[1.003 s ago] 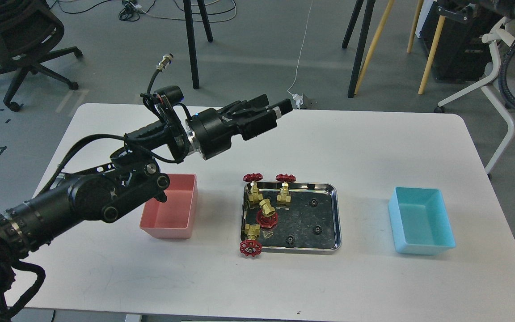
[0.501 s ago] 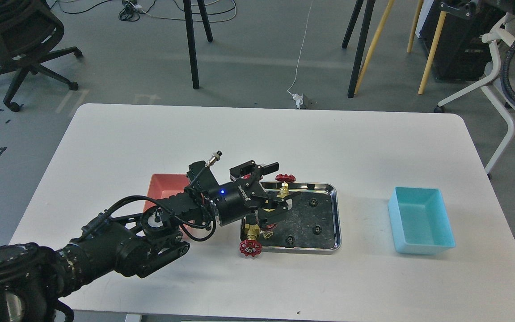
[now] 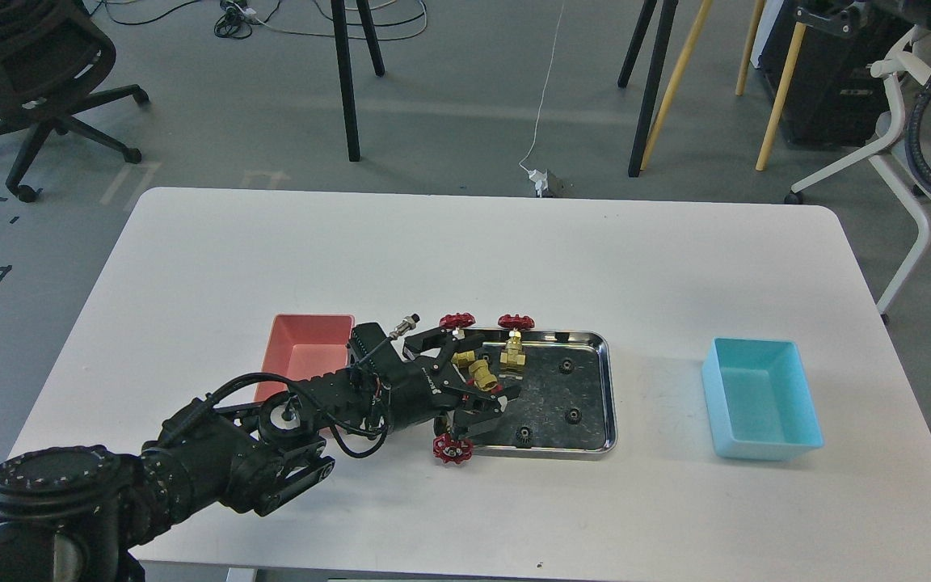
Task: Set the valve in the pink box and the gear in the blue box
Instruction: 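Lower the left gripper onto a brass valve with red handwheel on the tray, then close the left gripper on the valve and lift it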
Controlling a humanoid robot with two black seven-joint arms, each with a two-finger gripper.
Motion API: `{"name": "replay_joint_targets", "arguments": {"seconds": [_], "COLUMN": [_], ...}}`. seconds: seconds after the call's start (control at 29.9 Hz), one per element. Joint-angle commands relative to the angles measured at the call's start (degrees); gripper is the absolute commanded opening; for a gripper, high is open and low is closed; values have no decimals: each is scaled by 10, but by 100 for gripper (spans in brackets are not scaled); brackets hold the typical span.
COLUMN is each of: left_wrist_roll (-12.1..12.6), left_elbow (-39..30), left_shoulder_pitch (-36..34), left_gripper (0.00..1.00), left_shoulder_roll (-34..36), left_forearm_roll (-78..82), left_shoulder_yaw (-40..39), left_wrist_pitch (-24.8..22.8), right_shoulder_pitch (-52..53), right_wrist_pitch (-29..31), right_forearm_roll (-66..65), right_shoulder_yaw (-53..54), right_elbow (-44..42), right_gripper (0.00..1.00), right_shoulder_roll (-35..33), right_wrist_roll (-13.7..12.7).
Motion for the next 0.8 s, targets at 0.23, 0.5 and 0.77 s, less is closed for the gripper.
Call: {"name": "replay_joint_targets", "arguments": {"seconds": [0.23,0.5,0.77], "left_wrist_roll": [0,0,0], "left_elbow": [28,28,37], "left_shoulder_pitch": [-1,-4,-2], "left_gripper": [78,53,15], "left_shoulder_roll": [0,0,0], "left_forearm_roll": [-3,-2,-2], "left_shoulder_yaw": [3,33,40], "left_wrist_pitch": [0,0,0], "right_shoulder_pitch": [-1,0,-3], "right_wrist_pitch": [0,0,0], "right_forearm_roll": [-2,-9,-10], "right_shoulder_yaw": [-1,-1,-1], "right_elbow": [-2,-3,-4], "right_gripper": [99,99,99], "right_shoulder_roll": [0,0,0], "right_wrist_roll": [0,1,1]}}
